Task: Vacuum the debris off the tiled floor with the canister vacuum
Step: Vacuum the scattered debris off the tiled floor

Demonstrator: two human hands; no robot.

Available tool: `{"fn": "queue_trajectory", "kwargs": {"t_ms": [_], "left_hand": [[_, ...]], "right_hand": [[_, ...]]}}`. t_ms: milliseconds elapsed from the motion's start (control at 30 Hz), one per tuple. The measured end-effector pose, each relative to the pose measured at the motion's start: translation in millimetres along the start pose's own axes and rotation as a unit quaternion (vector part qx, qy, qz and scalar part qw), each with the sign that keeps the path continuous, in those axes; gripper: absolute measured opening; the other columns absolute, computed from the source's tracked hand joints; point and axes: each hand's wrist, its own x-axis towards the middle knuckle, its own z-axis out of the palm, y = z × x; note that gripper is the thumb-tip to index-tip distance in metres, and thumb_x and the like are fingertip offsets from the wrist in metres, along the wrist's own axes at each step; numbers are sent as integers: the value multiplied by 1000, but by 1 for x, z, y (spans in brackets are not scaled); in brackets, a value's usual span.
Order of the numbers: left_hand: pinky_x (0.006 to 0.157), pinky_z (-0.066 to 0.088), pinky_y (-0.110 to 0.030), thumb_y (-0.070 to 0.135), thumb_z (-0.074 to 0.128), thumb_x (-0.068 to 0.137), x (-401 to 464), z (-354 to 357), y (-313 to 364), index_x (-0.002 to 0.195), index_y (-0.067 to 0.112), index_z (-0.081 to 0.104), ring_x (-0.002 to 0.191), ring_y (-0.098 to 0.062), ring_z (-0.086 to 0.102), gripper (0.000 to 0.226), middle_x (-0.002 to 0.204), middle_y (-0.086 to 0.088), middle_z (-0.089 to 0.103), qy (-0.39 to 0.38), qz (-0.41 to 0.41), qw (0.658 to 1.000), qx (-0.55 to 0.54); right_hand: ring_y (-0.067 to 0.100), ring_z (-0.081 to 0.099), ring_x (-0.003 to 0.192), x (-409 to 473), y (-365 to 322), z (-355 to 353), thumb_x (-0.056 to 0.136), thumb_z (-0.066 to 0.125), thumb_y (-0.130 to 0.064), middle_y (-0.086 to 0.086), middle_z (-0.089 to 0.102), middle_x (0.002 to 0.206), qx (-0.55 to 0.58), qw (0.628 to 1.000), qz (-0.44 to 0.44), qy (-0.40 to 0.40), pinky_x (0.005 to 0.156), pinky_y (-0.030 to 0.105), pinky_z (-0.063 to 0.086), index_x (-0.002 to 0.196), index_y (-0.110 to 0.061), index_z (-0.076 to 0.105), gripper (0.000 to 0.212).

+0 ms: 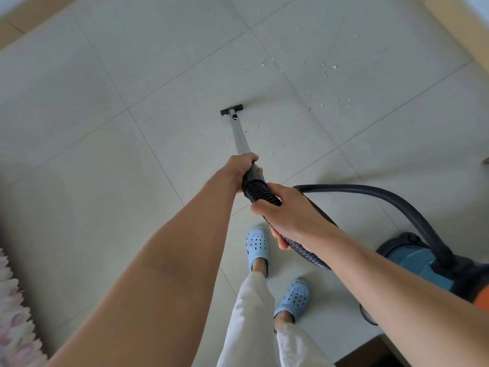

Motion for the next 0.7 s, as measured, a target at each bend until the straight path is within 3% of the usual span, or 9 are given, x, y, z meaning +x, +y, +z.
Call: {"fn": "queue_trajectory", "kwargs": {"t_ms": [200, 367, 567, 700], "left_hand": [[42, 48, -24, 13, 53, 96, -16, 13, -42, 91, 3, 44, 49, -21, 48, 14, 63, -10, 50, -10, -9, 999, -51], [41, 48, -22, 11, 53, 96, -24, 31, -61, 90, 3, 45, 51, -19, 48, 13, 63, -9, 48, -21, -10, 996, -85], [40, 48, -22, 12, 53, 97, -32, 56, -80, 87, 4, 44, 51, -20, 46, 15, 63, -9, 47, -46, -14, 996, -76], [39, 46, -21, 14, 54, 97, -38, 71, -95, 84, 4, 45, 42, -20, 47, 19, 52, -8, 49, -54, -18, 997, -54]], "right_hand": [[21, 52, 36, -35, 24, -4, 85, 54, -32, -3, 54, 58, -57, 998, 5, -5, 51, 28, 44, 96, -24, 58, 14], [21, 56, 37, -55, 38, -13, 87, 52, -34, -6, 54, 60, -114, 993, 9, 20, 54, 28, 44, 94, -24, 56, 13], [17, 56, 33, -70, 62, -19, 88, 51, -38, -4, 55, 62, -162, 986, 13, 45, 53, 25, 40, 97, -26, 55, 16], [16, 58, 33, -82, 79, -23, 87, 50, -39, -4, 56, 63, -163, 985, 25, 50, 54, 26, 42, 98, -26, 55, 17]]}}
